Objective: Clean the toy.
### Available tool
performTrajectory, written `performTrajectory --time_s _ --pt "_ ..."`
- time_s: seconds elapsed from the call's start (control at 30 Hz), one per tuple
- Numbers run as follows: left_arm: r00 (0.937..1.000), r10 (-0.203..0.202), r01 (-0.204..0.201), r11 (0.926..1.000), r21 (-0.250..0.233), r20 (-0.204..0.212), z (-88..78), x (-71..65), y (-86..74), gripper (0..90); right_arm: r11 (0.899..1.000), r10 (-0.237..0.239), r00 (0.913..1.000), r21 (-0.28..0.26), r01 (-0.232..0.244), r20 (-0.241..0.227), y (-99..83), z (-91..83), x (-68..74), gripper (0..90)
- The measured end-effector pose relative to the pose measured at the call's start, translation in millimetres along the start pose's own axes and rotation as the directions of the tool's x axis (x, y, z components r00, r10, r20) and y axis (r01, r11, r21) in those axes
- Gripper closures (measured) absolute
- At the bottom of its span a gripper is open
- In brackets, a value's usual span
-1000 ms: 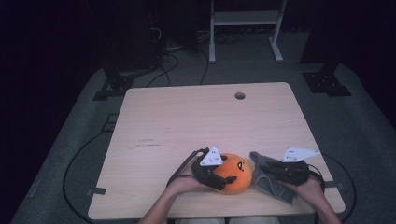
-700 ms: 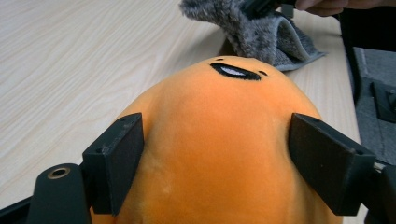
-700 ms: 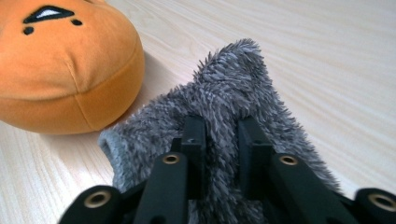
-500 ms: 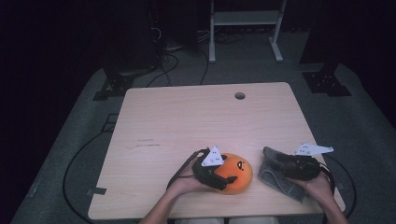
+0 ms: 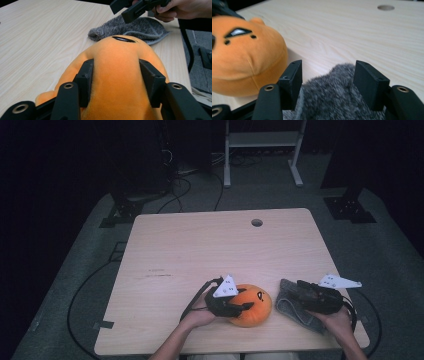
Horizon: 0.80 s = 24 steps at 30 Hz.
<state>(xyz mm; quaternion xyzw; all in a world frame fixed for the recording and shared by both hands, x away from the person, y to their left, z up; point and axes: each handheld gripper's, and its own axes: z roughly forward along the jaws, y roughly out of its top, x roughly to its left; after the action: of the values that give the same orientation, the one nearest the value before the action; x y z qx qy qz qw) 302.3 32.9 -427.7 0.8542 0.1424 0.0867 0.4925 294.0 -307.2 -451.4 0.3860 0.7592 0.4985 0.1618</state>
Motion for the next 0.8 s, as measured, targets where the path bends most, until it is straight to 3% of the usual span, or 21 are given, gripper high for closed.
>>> performTrajectory --time_s 0.13,0.33,0.43,0.57,0.67,0.8 --pt "0.9999 -0.010 0.010 0.9999 -0.013 -0.005 -3.9 3.1 2.5 52.1 1.000 0.004 0.9999 -0.030 -0.004 -0.012 3.1 -3.6 1.5 38.8" --pt "0.9952 -0.032 0.030 0.9993 -0.022 -0.092 -4.0 20.9 7.2 52.0 0.999 -0.014 0.9997 -0.043 0.014 -0.018 6.1 -5.1 4.6 38.4" --pt "0.9863 -0.031 0.026 0.9992 -0.030 -0.162 -3.4 33.7 11.8 51.6 0.999 -0.015 0.9997 -0.037 0.015 -0.019 5.8 -4.3 4.4 37.5" --pt "0.9685 -0.039 0.032 0.9990 -0.031 -0.246 0.0 51.1 14.2 50.6 1.000 -0.016 0.9997 -0.026 0.016 -0.020 5.7 -2.2 4.3 37.1" --pt "0.9577 -0.052 0.045 0.9986 -0.028 -0.283 1.9 60.7 13.0 50.3 1.000 -0.019 0.9996 -0.019 0.019 -0.021 5.6 -0.9 4.1 36.9" --pt "0.9511 -0.078 0.074 0.9969 -0.024 -0.299 4.3 69.3 7.3 49.1 1.000 -0.018 0.9995 -0.010 0.018 -0.024 5.1 0.8 3.9 36.6"
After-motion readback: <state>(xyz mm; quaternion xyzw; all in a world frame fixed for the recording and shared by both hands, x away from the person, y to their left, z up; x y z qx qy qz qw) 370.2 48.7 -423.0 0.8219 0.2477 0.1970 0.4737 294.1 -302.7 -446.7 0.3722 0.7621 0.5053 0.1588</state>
